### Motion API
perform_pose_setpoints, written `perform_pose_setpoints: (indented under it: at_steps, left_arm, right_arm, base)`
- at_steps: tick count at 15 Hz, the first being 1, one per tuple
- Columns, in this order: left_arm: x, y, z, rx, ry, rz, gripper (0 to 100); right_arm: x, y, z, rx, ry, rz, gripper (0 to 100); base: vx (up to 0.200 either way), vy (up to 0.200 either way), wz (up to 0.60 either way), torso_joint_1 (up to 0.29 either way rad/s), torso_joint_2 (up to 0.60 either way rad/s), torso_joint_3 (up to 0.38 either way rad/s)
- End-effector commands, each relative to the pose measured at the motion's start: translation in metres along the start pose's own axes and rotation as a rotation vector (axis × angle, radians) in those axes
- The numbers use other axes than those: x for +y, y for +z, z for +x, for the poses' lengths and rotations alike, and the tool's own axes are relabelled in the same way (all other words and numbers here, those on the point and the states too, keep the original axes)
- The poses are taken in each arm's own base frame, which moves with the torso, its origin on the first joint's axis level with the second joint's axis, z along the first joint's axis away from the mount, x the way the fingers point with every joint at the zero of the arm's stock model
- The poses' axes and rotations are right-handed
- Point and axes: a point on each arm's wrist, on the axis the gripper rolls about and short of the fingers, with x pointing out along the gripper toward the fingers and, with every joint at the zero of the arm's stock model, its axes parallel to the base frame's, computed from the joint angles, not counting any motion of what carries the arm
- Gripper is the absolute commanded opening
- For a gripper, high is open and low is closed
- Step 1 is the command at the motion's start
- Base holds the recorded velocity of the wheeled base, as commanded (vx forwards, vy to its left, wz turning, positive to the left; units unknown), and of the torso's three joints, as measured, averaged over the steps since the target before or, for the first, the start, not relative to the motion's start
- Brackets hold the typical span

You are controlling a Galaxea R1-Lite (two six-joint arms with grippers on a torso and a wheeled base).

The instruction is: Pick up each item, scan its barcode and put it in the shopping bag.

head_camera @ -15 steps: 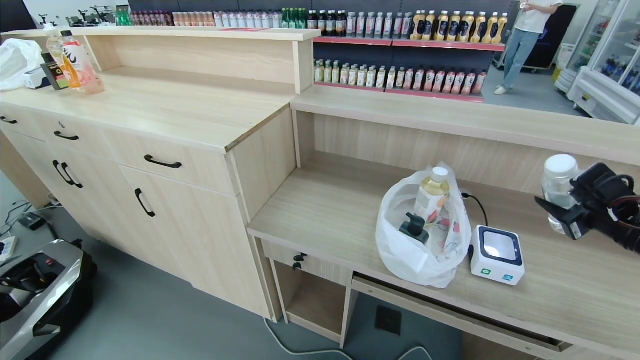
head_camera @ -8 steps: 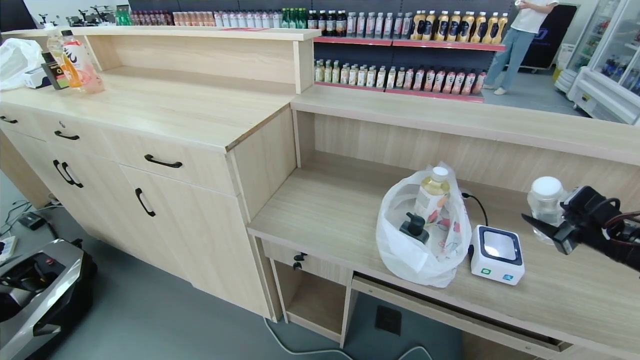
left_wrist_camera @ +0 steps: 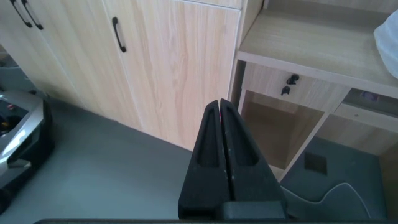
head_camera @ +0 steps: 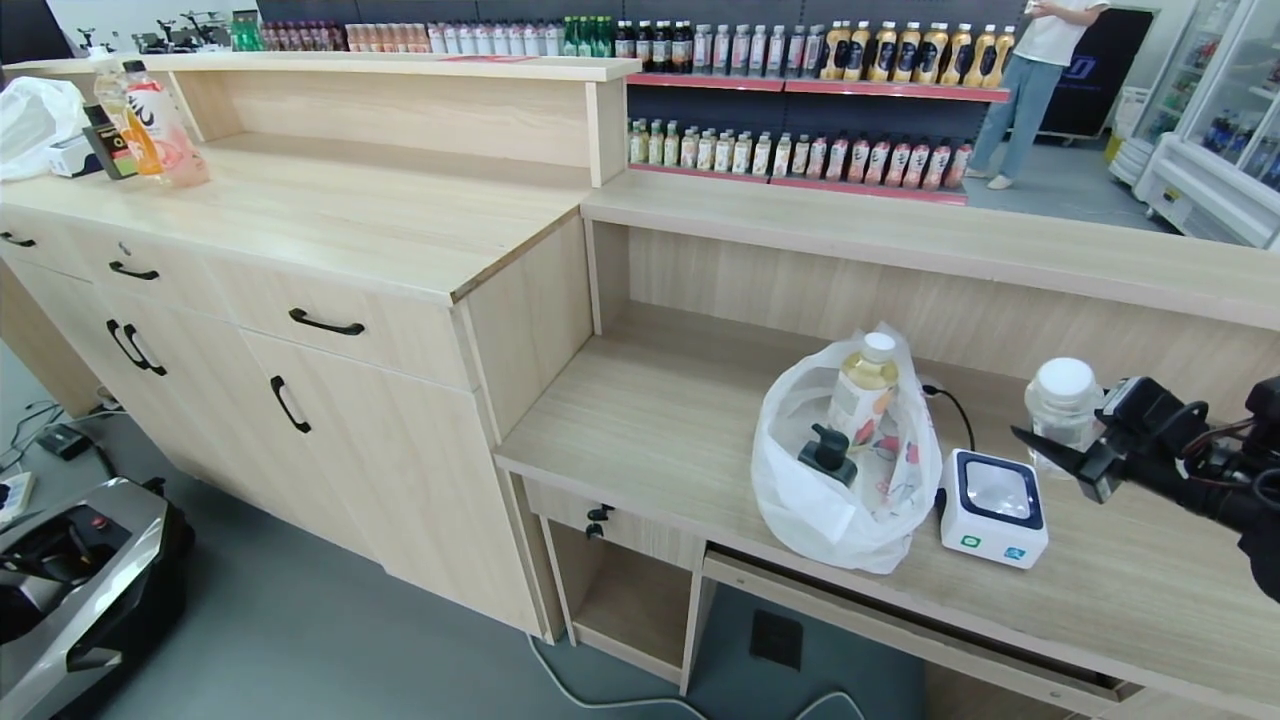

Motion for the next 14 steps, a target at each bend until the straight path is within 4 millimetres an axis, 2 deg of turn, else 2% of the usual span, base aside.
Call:
perform_pose_setpoints:
  at_steps: [1, 3, 14]
  left_arm:
    - [0.000, 0.000, 0.000, 0.000, 0.001, 0.000, 0]
    - [0.000, 0.000, 0.000, 0.000, 0.001, 0.000, 0]
    - [0.000, 0.000, 0.000, 0.000, -0.001, 0.000, 0]
  right_arm:
    - [-0.001, -0.003, 0.005, -0.006, 0.000, -0.003, 0]
    - [-0.002, -0.005, 0.015, -0.029, -0.006, -0.021, 0]
    - [0.005, -0.010, 0.023, -0.039, 0.008, -0.019, 0]
  base:
    - [0.000, 0.000, 0.00, 0.000, 0.00, 0.000]
    - [0.000, 0.000, 0.00, 0.000, 0.00, 0.000]
    - [0.000, 0.000, 0.00, 0.000, 0.00, 0.000]
